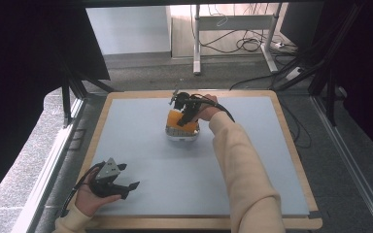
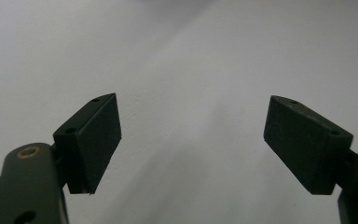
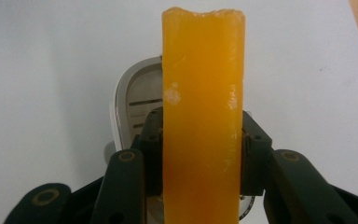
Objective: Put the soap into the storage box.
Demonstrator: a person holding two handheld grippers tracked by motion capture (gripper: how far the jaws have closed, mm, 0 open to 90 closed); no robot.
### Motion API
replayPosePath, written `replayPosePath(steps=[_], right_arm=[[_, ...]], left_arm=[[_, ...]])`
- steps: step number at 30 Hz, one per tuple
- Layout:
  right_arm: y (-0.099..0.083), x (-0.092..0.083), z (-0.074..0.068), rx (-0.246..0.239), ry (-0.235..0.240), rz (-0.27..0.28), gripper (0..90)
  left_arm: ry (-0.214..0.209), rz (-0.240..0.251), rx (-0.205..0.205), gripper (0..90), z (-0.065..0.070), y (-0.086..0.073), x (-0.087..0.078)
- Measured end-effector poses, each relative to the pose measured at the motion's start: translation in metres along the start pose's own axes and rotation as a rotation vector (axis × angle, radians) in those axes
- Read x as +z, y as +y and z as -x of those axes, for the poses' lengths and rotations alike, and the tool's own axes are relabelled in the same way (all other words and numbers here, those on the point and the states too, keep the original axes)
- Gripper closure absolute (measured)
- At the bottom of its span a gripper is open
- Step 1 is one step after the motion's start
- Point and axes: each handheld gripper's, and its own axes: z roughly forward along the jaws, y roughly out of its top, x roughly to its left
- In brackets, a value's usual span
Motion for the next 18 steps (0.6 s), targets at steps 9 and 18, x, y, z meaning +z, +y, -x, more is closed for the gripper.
replayPosePath(steps=[9,18], right_arm=[[0.0004,0.0072,0.0002,-0.026,0.011,-0.023,61.7],[0.0009,0.0112,-0.0032,-0.049,0.019,-0.050,61.6]], left_arm=[[0.000,0.000,0.001,19.0,0.0004,0.0002,0.0000],[0.001,0.000,0.002,19.0,0.0006,0.0003,-0.0003]])
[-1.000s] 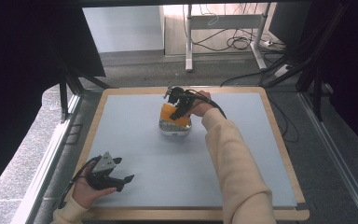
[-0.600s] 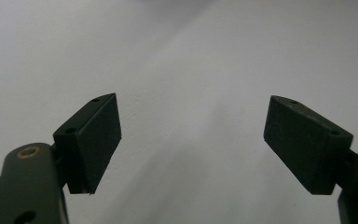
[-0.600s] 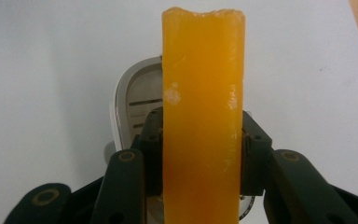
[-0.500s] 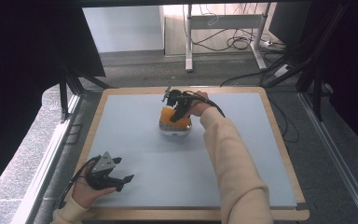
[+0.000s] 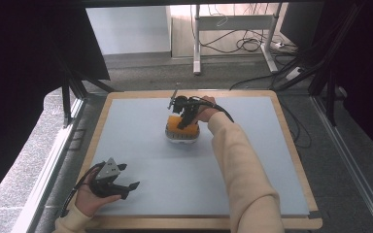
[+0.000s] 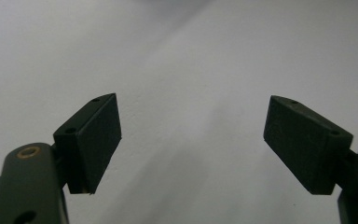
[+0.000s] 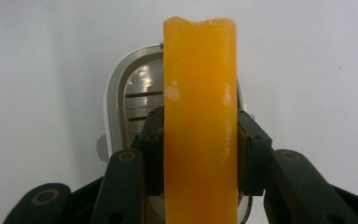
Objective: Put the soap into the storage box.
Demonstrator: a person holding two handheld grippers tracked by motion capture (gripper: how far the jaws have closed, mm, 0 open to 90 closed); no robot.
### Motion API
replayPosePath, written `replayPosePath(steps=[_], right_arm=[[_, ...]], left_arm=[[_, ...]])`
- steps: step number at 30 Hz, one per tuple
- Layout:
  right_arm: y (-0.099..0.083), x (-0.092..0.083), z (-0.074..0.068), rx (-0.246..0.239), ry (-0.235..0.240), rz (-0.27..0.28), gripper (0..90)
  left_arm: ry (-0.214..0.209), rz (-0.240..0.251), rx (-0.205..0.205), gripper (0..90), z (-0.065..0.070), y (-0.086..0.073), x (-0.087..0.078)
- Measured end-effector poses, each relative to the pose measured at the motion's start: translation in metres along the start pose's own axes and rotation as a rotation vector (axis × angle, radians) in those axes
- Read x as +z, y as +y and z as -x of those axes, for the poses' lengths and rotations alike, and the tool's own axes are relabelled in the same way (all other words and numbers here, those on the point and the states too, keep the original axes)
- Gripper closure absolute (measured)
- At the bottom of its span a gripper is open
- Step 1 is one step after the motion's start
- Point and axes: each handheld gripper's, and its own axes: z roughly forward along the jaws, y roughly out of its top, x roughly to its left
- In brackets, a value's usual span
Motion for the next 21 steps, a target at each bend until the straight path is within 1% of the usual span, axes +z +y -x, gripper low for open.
replayPosePath(steps=[4,5,6,7,8,12,13,15,16,20,21], right_arm=[[0.000,-0.001,0.001,0.007,0.005,0.020,59.7],[0.000,-0.002,0.001,0.019,-0.004,0.030,57.5],[0.000,-0.003,0.001,0.019,-0.016,0.037,56.1],[0.000,-0.006,0.002,0.021,-0.030,0.057,53.5],[0.000,-0.007,0.002,0.032,-0.036,0.066,51.8],[-0.001,-0.011,0.001,0.048,-0.084,0.069,41.5],[-0.001,-0.012,0.000,0.056,-0.106,0.076,39.4],[0.000,-0.016,-0.001,0.089,-0.120,0.104,38.0],[0.000,-0.017,-0.001,0.097,-0.127,0.113,37.1],[0.001,-0.021,-0.003,0.108,-0.145,0.127,35.4],[0.001,-0.022,-0.004,0.109,-0.143,0.136,35.2]], left_arm=[[0.000,-0.001,0.000,19.0,0.000,0.000,0.000],[0.001,-0.001,0.000,19.0,0.000,0.000,0.000],[0.000,-0.001,0.000,19.0,0.000,0.000,0.000],[0.000,-0.001,0.001,19.0,0.000,0.000,0.000],[0.000,0.000,0.000,19.0,0.000,0.000,0.000],[-0.001,-0.001,0.001,19.0,0.000,0.000,0.000],[0.000,-0.002,0.002,19.0,0.000,0.000,0.000],[-0.001,-0.007,0.007,19.0,0.000,0.000,0.001],[-0.001,-0.007,0.007,19.0,0.000,0.000,0.001],[-0.001,-0.006,0.006,19.0,0.000,0.000,0.001],[-0.001,-0.007,0.006,19.0,0.000,0.000,0.001]])
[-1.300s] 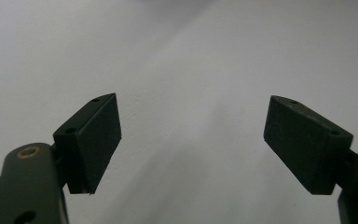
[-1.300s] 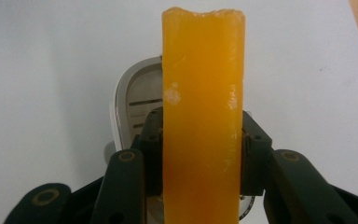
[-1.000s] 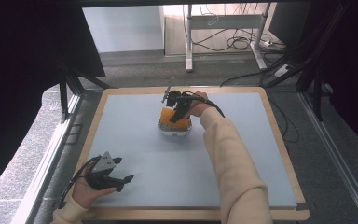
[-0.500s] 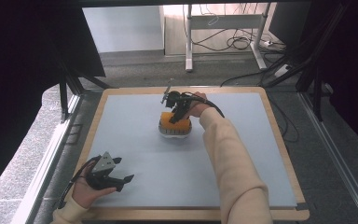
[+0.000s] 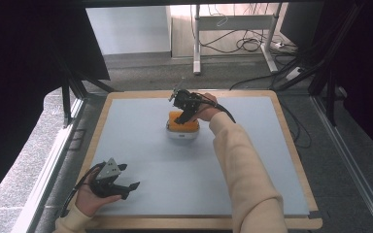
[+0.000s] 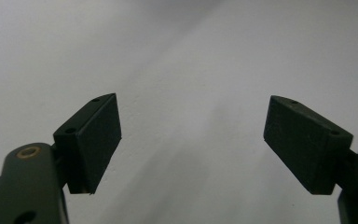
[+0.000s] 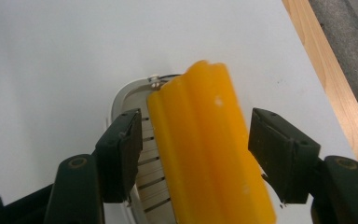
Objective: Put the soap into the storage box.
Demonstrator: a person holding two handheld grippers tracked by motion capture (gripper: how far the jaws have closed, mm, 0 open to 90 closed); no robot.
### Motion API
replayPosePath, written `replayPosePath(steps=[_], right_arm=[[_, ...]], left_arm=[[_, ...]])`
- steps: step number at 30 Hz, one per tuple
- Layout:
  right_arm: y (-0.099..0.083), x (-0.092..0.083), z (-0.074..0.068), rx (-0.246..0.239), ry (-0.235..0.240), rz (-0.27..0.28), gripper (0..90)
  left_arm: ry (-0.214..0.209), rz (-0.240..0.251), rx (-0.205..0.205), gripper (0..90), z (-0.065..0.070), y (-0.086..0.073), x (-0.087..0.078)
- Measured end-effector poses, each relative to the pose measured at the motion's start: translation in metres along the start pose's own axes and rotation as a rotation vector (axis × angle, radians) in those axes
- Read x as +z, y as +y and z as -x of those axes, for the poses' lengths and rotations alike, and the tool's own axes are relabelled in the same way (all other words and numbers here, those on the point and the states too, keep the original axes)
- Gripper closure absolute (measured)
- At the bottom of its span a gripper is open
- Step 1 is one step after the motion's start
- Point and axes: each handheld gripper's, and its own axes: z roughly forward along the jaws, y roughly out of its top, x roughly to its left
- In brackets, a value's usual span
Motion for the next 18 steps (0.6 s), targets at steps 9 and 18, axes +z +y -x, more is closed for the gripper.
replayPosePath(steps=[9,18], right_arm=[[-0.010,-0.011,-0.009,0.054,0.016,0.076,32.5],[-0.039,-0.028,-0.023,0.146,-0.003,0.137,31.7]], left_arm=[[-0.001,0.003,-0.001,19.0,0.000,0.000,0.001],[0.003,-0.002,-0.006,19.0,-0.001,-0.001,0.001]])
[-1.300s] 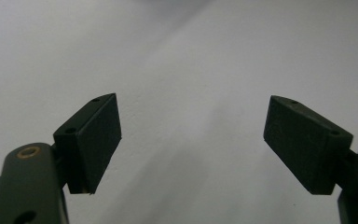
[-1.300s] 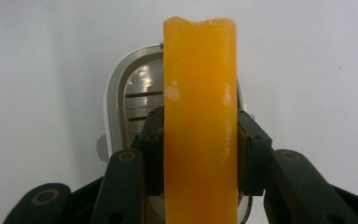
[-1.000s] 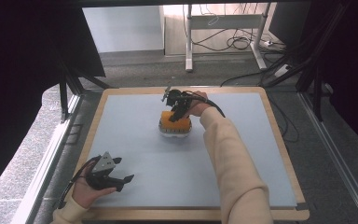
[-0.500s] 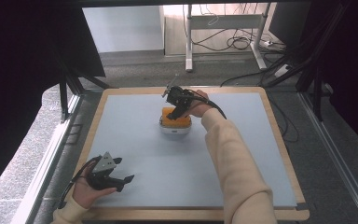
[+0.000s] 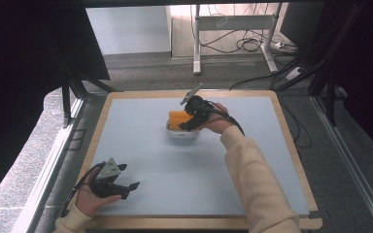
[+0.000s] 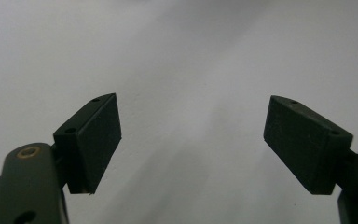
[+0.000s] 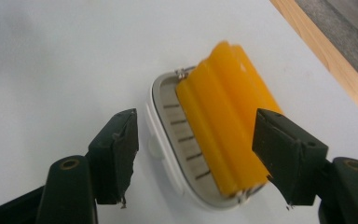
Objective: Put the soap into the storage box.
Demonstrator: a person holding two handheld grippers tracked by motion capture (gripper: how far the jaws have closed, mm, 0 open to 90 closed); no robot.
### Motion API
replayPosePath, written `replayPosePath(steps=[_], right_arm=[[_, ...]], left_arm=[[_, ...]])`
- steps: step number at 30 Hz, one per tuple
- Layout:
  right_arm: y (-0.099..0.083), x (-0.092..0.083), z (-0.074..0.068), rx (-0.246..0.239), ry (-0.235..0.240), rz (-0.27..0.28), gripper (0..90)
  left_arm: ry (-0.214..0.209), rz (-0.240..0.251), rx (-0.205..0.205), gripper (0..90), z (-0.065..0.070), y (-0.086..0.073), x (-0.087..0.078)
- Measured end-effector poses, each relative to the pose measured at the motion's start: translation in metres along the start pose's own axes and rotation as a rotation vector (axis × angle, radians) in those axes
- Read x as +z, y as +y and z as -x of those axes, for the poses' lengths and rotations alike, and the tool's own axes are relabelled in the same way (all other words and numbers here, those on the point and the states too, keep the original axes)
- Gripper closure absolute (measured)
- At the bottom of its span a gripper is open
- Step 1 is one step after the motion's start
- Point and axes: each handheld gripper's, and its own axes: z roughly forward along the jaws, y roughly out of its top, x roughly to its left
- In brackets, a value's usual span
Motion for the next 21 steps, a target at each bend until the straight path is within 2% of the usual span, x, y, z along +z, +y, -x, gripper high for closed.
replayPosePath(steps=[3,9,17,21], right_arm=[[-0.012,-0.005,-0.003,0.047,-0.031,-0.006,31.3],[-0.043,-0.019,-0.007,0.104,-0.048,0.032,27.9],[-0.094,-0.039,-0.027,0.179,-0.097,0.073,27.5],[-0.120,-0.052,-0.036,0.239,-0.112,0.110,27.6]], left_arm=[[0.000,-0.001,0.001,19.0,0.000,0.000,0.001],[0.004,-0.010,0.001,19.0,0.000,0.000,0.001],[0.006,-0.009,-0.002,19.0,0.001,0.000,0.001],[0.007,-0.008,0.002,19.0,0.001,0.000,0.001]])
